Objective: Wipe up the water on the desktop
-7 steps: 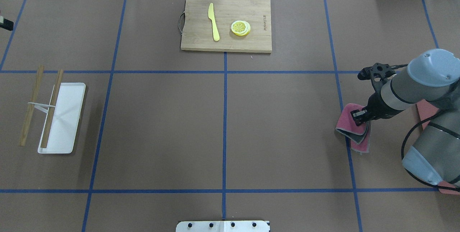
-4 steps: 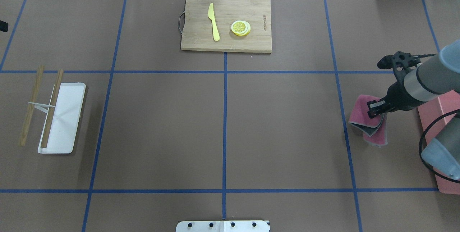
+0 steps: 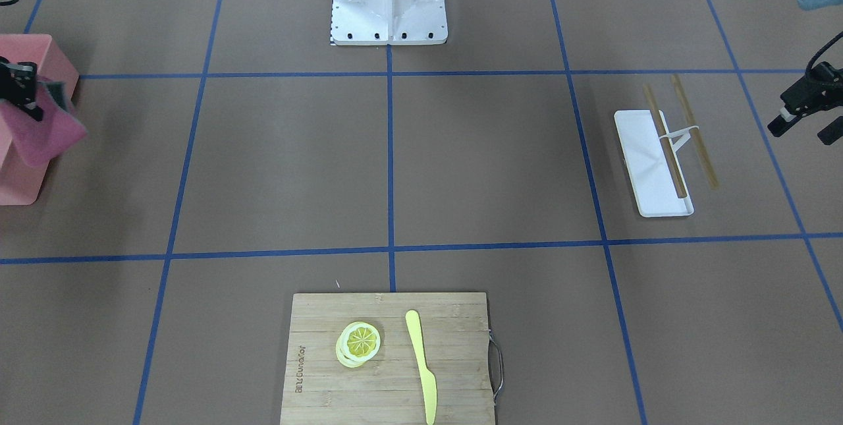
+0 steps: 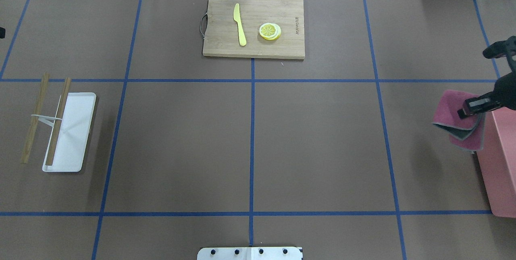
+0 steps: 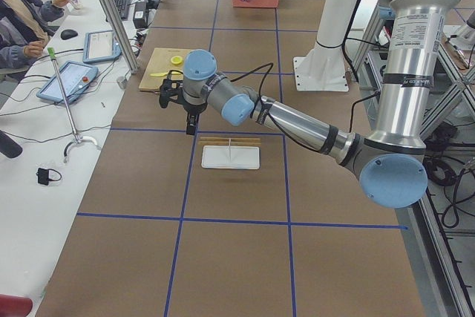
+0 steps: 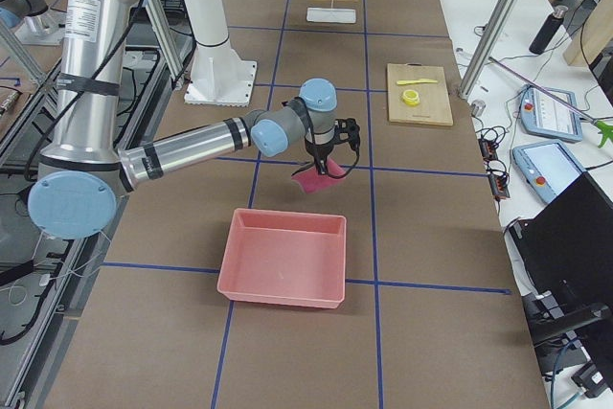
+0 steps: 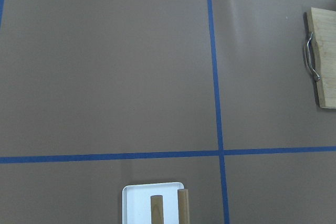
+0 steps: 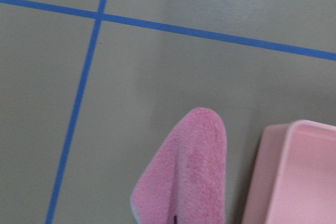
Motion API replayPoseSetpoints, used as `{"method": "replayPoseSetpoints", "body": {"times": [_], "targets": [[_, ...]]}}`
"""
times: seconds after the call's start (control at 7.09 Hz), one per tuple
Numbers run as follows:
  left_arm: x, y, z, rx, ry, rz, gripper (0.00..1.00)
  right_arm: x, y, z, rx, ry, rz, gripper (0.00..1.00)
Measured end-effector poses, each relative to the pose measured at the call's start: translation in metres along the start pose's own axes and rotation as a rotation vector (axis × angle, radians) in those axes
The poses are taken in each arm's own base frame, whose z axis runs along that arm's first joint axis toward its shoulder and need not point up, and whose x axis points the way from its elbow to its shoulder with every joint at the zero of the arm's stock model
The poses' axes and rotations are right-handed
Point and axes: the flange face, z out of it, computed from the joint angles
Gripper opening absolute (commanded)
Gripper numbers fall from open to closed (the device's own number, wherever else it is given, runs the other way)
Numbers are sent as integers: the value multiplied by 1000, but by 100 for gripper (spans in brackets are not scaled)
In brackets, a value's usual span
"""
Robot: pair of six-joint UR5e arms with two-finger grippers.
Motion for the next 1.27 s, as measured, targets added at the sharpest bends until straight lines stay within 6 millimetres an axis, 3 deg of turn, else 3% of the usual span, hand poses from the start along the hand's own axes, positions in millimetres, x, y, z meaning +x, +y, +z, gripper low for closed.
{"method": "replayPoseSetpoints", "body": {"times": [0.28, 0.42, 0.71, 0.85, 0.99, 1.27], "targets": [[-2, 3, 0, -1, -1, -1, 97, 81, 44, -11, -8, 50, -46, 0], [-2, 3, 0, -1, -1, -1, 97, 108, 60, -10, -18, 63, -55, 0], [1, 3, -3, 3, 1, 4, 97, 136, 86, -5, -44, 74, -63, 0], [2, 3, -4, 5, 2, 6, 97, 141, 94, -3, -54, 75, -63, 57], [3, 4, -5, 6, 3, 7, 97, 144, 98, -1, -61, 76, -62, 100], [3, 4, -5, 6, 3, 6, 97, 147, 102, 2, -70, 80, -59, 100]]}}
